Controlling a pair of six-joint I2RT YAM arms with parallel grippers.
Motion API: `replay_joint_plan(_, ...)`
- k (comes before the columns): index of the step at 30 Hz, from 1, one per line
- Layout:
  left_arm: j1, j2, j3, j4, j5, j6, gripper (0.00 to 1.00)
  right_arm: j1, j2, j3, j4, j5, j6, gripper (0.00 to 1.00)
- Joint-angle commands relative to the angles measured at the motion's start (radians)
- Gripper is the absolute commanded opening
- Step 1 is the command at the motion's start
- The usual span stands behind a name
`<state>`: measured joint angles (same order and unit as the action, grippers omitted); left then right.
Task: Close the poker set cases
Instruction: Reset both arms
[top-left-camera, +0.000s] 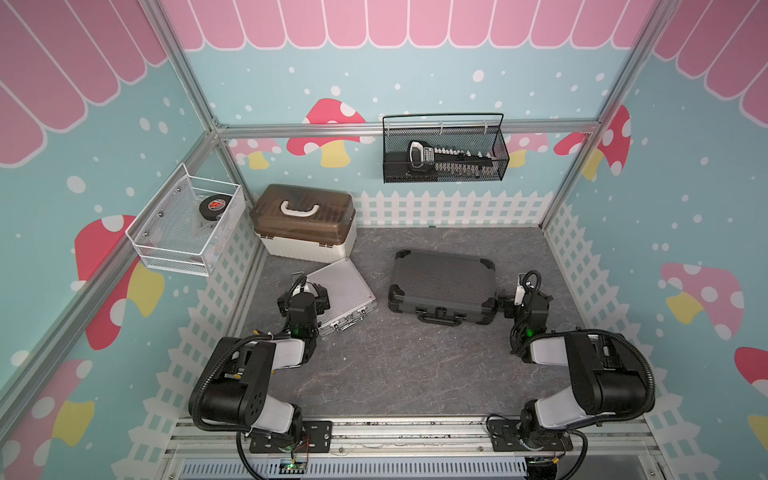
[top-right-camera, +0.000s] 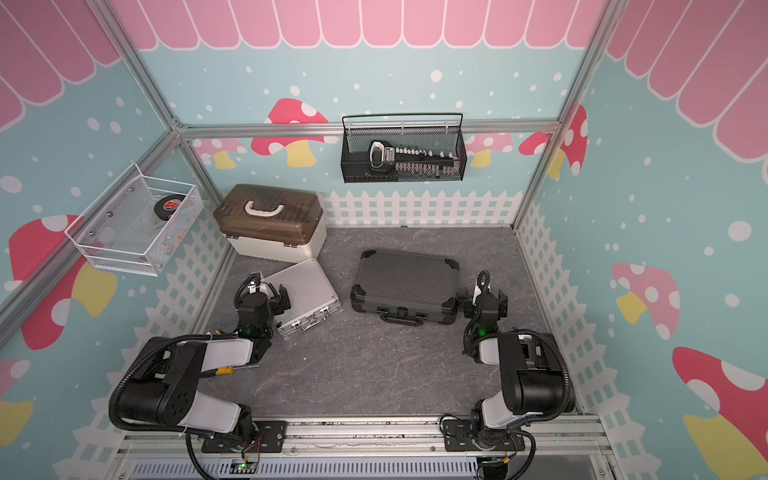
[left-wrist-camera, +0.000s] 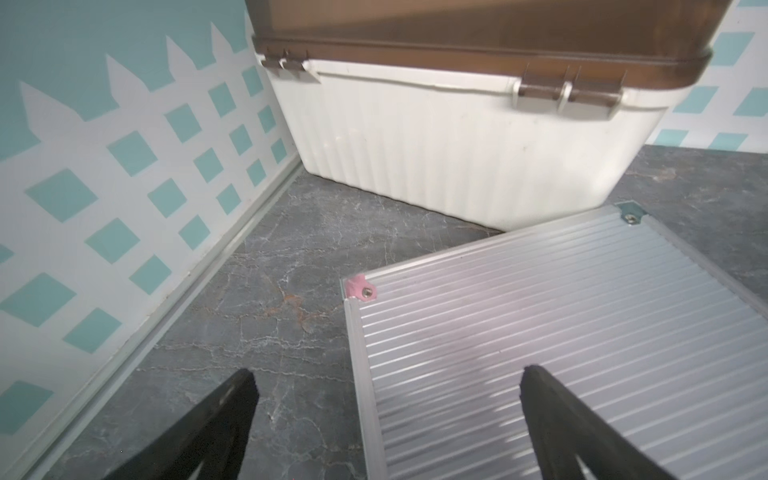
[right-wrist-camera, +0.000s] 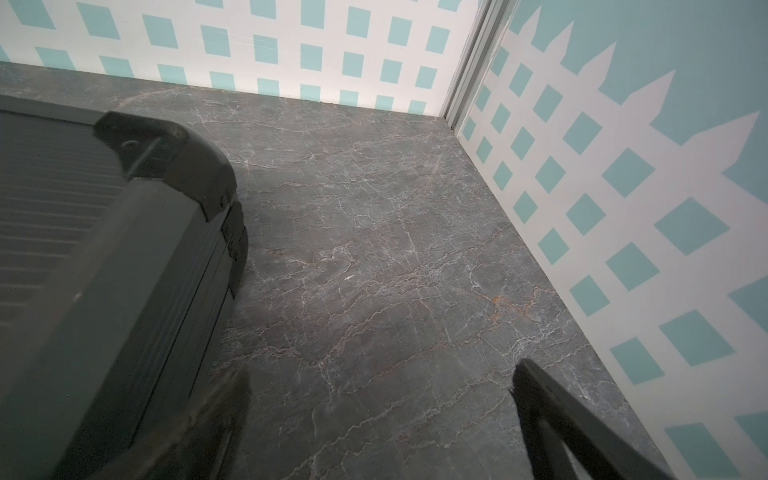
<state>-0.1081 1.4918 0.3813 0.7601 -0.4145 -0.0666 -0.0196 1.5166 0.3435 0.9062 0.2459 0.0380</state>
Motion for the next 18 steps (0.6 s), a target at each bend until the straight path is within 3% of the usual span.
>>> replay_joint_plan(1,0.032,0.058,-0.011,0.196,-0.003,-0.008,0.99,0.033,0.006,0.015,0.014,-0.078,0.005,0.99)
replay_joint_plan(3,0.033,0.024,0.015,0.078,0.010,-0.029,0.99,0.033,0.008,0.015,0.015,-0.077,0.005,0.99)
replay_joint_plan(5,0.030,0.063,-0.004,0.186,-0.001,-0.001,0.99,0.033,0.008,0.015,0.014,-0.077,0.005,0.99)
replay_joint_plan(6,0.033,0.035,0.009,0.113,0.006,-0.022,0.99,0.033,0.008,0.015,0.014,-0.076,0.005,0.99)
replay_joint_plan(8,0.032,0.056,-0.001,0.170,0.001,-0.009,0.99,0.033,0.008,0.015,0.014,-0.078,0.005,0.99)
replay_joint_plan(10,0.033,0.030,0.012,0.096,0.009,-0.025,0.99,0.033,0.007,0.015,0.013,-0.077,0.004,0.99)
replay_joint_plan(12,0.032,0.056,-0.001,0.167,0.000,-0.008,0.99,0.033,0.007,0.015,0.014,-0.077,0.004,0.99)
replay_joint_plan(18,0.033,0.036,0.008,0.117,0.007,-0.022,0.99,0.033,0.010,0.021,0.006,-0.112,-0.009,0.99)
